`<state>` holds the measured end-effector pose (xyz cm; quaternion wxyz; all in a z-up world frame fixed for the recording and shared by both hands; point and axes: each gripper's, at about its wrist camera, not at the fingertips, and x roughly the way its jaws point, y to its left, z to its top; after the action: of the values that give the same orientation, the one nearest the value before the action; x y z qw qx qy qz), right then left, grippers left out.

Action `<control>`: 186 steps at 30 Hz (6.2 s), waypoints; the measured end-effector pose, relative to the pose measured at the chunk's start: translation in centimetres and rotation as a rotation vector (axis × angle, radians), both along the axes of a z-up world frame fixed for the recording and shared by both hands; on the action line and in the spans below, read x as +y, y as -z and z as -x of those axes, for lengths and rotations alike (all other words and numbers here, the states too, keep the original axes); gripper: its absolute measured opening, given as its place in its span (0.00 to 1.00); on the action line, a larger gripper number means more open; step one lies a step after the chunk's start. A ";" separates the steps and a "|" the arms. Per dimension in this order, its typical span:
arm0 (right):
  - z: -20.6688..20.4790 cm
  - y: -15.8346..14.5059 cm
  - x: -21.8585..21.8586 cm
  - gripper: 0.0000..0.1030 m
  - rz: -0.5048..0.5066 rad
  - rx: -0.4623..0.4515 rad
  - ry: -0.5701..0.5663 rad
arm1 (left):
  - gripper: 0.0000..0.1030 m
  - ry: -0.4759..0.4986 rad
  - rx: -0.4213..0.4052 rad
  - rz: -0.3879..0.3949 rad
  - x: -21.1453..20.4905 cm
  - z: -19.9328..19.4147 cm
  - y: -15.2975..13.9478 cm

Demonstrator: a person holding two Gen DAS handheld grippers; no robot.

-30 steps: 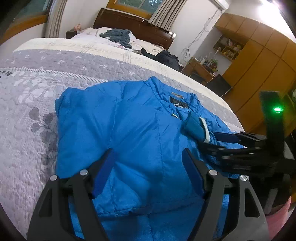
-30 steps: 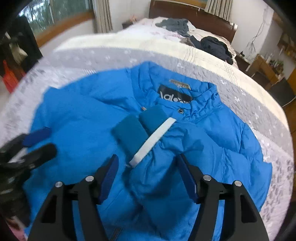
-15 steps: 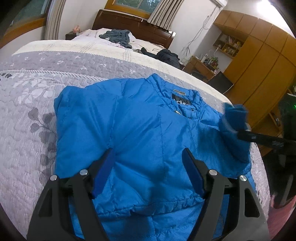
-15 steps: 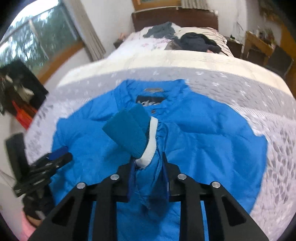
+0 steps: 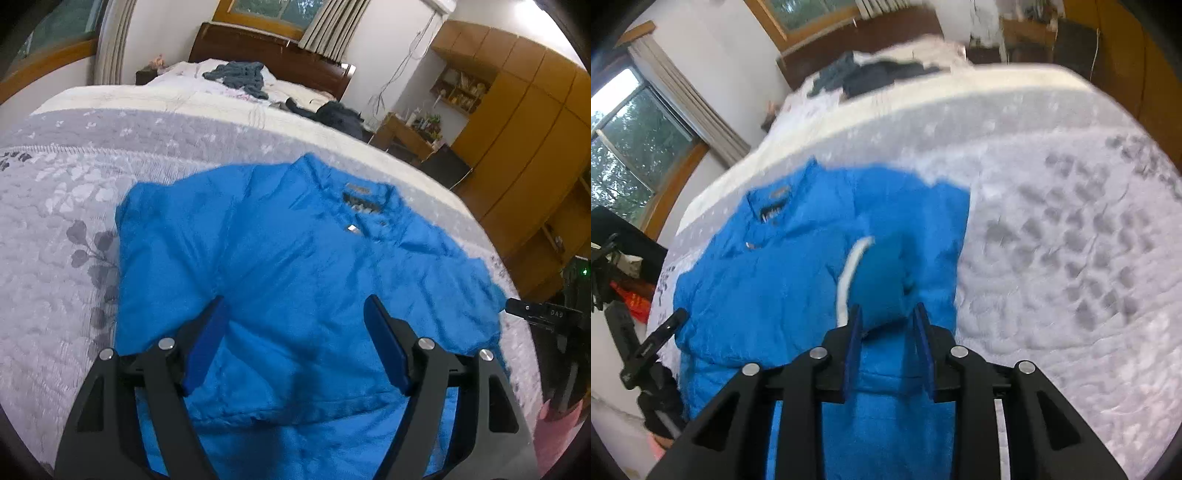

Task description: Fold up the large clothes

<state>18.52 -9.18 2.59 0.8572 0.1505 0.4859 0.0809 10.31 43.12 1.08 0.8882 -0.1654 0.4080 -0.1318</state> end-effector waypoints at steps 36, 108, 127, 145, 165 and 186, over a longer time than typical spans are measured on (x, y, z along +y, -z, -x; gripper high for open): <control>9.5 0.0 1.1 0.60 -0.011 -0.129 -0.234 | 0.80 0.094 0.050 -0.131 1.5 11.0 -2.2; 15.3 -3.6 -2.4 0.11 -0.346 -0.128 -0.298 | 0.14 0.110 0.041 0.464 7.8 15.0 -3.2; -2.2 2.9 -2.1 0.12 -0.354 0.125 -0.159 | 0.17 0.041 0.238 0.490 8.4 -2.9 3.5; 1.8 -1.1 -4.8 0.78 -0.260 -0.059 -0.161 | 0.58 0.077 0.075 0.429 11.9 1.5 -1.0; -2.9 1.0 5.6 0.60 0.237 -0.182 -0.519 | 0.75 0.299 -0.058 -0.105 4.4 -3.4 -0.6; -0.3 -9.4 0.9 0.15 0.003 -0.357 -0.344 | 0.15 0.154 -0.354 -0.127 1.7 -0.6 -11.7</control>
<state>18.83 -8.31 12.01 0.9033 0.0477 0.3454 0.2500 10.87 44.77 12.80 0.9419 -0.0517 0.2645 -0.2002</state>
